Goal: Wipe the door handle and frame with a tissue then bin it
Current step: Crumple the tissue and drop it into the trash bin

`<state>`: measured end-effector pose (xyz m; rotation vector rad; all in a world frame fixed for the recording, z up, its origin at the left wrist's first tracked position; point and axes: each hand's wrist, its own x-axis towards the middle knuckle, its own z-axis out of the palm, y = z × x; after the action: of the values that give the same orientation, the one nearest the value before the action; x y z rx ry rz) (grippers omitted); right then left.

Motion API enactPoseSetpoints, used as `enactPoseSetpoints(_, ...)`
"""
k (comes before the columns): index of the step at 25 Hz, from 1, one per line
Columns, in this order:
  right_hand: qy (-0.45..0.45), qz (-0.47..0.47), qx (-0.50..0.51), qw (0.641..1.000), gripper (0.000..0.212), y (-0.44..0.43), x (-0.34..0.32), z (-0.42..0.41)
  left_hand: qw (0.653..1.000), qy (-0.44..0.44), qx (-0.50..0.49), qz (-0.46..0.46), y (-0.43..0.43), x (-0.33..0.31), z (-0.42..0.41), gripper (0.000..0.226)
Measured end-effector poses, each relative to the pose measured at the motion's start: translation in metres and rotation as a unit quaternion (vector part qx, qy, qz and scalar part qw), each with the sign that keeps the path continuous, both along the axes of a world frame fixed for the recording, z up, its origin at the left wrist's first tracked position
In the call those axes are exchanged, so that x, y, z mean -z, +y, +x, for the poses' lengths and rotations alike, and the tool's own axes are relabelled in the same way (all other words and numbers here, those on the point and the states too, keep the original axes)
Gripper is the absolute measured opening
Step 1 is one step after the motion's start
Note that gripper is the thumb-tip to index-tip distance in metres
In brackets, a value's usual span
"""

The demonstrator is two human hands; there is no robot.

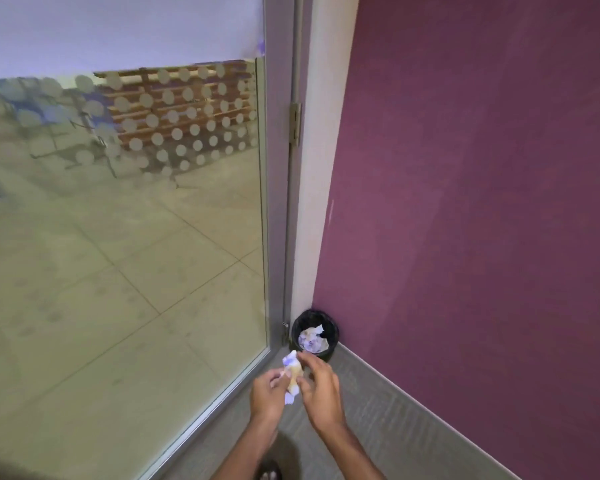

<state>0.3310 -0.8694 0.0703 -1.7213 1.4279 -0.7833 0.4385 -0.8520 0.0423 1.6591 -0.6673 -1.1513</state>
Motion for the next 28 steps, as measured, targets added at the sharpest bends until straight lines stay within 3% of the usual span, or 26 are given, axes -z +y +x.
enactPoseSetpoints(3, 0.058, 0.012, -0.063, 0.996, 0.045, -0.046, 0.001, 0.004, 0.998, 0.031, -0.013, 0.046, -0.054, 0.006, 0.002, 0.01)
enactPoseSetpoints(5, 0.083, 0.032, -0.097, 0.991, 0.033, -0.077, 0.001, 0.01, 0.996, 0.049, 0.004, 0.076, -0.085, 0.006, 0.006, 0.009)
enactPoseSetpoints(10, 0.147, 0.045, -0.041, 0.987, 0.022, -0.143, 0.012, 0.013, 0.983, 0.068, 0.103, 0.138, -0.145, 0.0, 0.022, 0.017)
enactPoseSetpoints(12, 0.127, 0.064, 0.019, 0.99, 0.016, -0.165, 0.015, 0.005, 0.983, 0.005, 0.115, 0.144, -0.167, -0.001, 0.024, 0.013)
enactPoseSetpoints(15, 0.139, 0.04, 0.08, 0.986, 0.016, -0.206, 0.015, -0.012, 0.973, -0.156, 0.123, 0.116, -0.202, 0.001, 0.026, 0.013)
enactPoseSetpoints(20, 0.114, -0.015, 0.071, 0.991, 0.02, -0.283, 0.024, -0.029, 0.92, -0.336, 0.18, 0.087, -0.253, 0.008, 0.02, 0.032)
enactPoseSetpoints(24, 0.139, 0.015, 0.051, 0.989, 0.02, -0.341, 0.046, -0.034, 0.913, -0.369, 0.158, 0.072, -0.291, 0.015, -0.009, 0.031)
enactPoseSetpoints(28, 0.178, 0.066, -0.013, 0.982, 0.033, -0.38, 0.068, -0.046, 0.912, -0.356, 0.149, 0.137, -0.321, 0.026, -0.019, 0.023)
